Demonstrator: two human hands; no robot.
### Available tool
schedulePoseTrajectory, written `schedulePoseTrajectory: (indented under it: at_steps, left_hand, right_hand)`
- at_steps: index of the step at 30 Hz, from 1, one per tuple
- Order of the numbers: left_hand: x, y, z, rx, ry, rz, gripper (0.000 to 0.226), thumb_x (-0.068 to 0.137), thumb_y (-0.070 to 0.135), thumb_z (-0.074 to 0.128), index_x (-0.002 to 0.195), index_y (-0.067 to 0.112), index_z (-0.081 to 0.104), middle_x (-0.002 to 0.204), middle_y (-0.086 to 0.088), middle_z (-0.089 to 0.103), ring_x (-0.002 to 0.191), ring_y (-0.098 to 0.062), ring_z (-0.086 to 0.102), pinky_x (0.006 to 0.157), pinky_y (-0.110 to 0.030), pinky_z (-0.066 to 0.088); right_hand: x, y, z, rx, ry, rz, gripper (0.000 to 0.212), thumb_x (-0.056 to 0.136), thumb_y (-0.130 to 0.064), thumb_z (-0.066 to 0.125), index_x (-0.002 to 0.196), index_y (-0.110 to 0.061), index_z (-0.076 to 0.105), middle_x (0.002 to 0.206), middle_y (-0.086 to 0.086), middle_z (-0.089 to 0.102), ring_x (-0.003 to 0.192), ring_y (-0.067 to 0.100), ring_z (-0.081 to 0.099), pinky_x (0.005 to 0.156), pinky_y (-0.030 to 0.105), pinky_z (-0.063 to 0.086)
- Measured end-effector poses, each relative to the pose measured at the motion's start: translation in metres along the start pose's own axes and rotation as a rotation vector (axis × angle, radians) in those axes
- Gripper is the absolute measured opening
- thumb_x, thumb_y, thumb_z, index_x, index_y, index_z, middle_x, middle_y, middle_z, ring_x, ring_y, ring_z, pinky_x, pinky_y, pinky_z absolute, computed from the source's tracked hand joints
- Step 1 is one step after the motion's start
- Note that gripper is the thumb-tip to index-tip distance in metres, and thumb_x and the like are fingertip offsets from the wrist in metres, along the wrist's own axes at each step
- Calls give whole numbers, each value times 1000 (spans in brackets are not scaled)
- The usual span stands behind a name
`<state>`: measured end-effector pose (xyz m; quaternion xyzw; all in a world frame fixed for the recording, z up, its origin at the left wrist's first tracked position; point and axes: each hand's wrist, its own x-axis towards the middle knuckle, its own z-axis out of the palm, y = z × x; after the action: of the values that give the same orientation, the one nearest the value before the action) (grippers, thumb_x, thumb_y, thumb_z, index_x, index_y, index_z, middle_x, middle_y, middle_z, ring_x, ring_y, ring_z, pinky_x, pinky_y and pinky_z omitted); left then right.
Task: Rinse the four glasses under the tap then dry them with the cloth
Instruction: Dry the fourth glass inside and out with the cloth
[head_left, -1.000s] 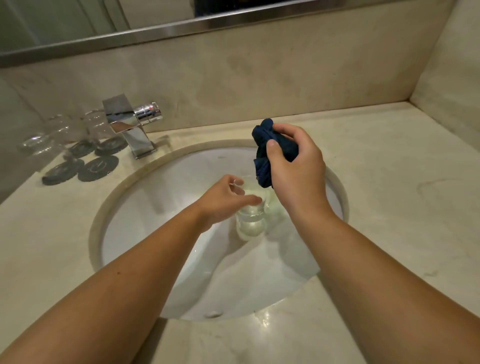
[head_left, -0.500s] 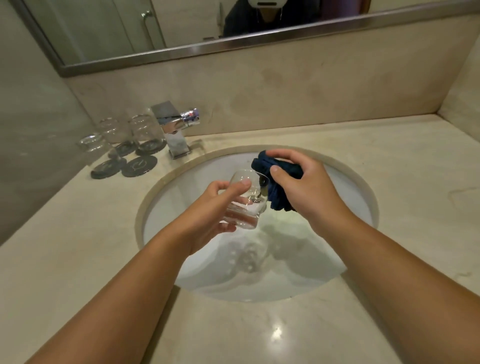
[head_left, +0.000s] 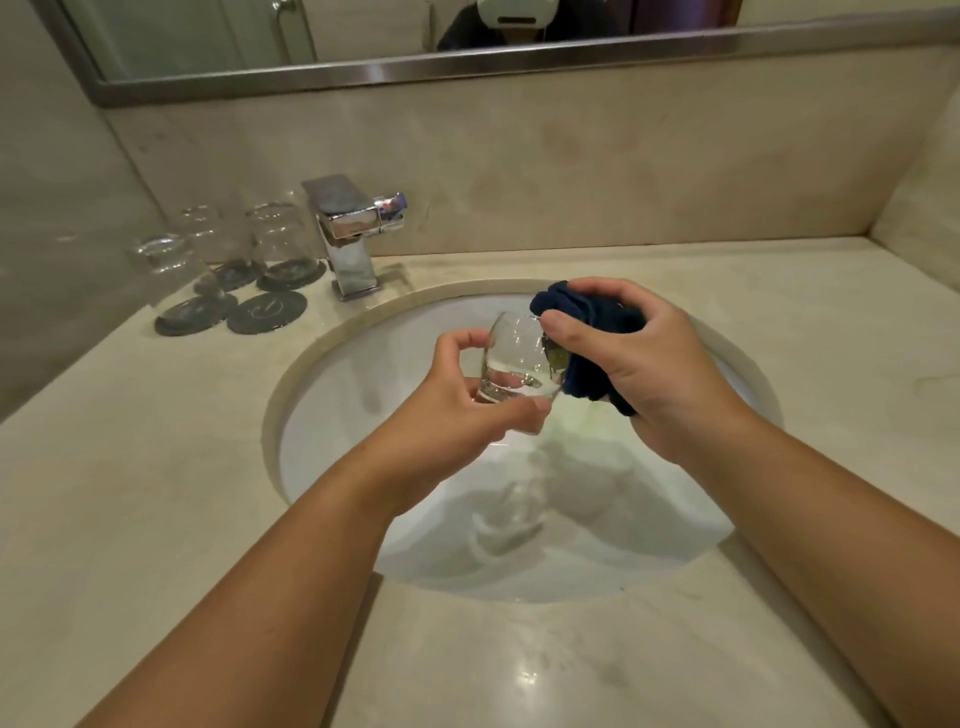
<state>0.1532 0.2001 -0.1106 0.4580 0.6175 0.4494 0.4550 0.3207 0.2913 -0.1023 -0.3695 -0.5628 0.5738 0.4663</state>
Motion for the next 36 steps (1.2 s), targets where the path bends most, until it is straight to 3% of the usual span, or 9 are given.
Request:
schedulePoseTrajectory:
  at_steps: [3,9,14,19,23,26,28,33,36]
  left_hand:
    - [0,-1,-1,-23,29,42,70,83,22,92,128,44,44,106,-1,82,100,-23,80,105,-46,56]
    - [0,3,-9,159,187,114,68,82,35,92,134,54,52,114,7,75,90,-12,77,75,-24,54]
    - [-2,4,-13,338,309,91,63,81,44,90,129,38,48,114,11,68,92,-12,73,70,-25,56]
    - [-5,5,-11,429,273,108,54,86,47,83,129,40,52,114,13,66,96,-9,67,70,-24,51]
    - [-5,8,-7,390,286,116,47,86,49,80,125,38,57,116,10,66,99,-10,67,75,-29,55]
    - [-4,8,-7,349,300,129,47,84,47,82,122,38,57,112,13,67,96,-7,67,72,-25,49]
    - [-3,8,-9,315,309,133,47,84,46,84,122,39,57,108,15,69,91,-3,67,70,-20,47]
    - [1,6,-8,84,293,125,47,83,45,86,124,35,66,104,17,75,80,12,67,67,-8,46]
    - [2,7,-8,-35,285,152,38,86,47,82,120,32,73,92,22,77,79,12,68,70,-8,47]
  right_hand:
    - [0,2,1,39,3,6,44,75,-32,93,115,-27,75,102,9,80,87,44,75,69,47,52]
    - [8,6,-8,-25,124,9,15,94,-21,78,109,-25,77,96,7,77,73,32,68,58,36,49]
    - [8,0,-16,-87,205,-58,21,100,-14,68,115,-27,73,104,12,78,87,40,77,56,35,55]
    - [-3,-7,-9,-114,80,-167,25,105,-8,62,125,-19,71,104,5,78,75,13,76,54,22,54]
    - [-7,-3,-1,-178,-46,-214,26,106,-13,63,125,-29,71,109,-10,78,90,10,77,62,19,55]
    - [-8,-2,0,-184,-87,-197,25,106,-14,63,124,-30,71,106,-14,78,82,3,73,56,10,47]
    - [-7,-2,0,-159,-85,-176,25,106,-14,62,121,-31,73,106,-11,79,85,8,74,58,14,50]
    - [-2,0,0,72,-58,-50,21,107,-14,61,118,-25,75,116,4,80,110,29,76,95,50,58]
    - [-2,-3,1,192,-49,31,22,107,-15,58,123,-19,73,118,8,79,105,27,77,98,51,56]
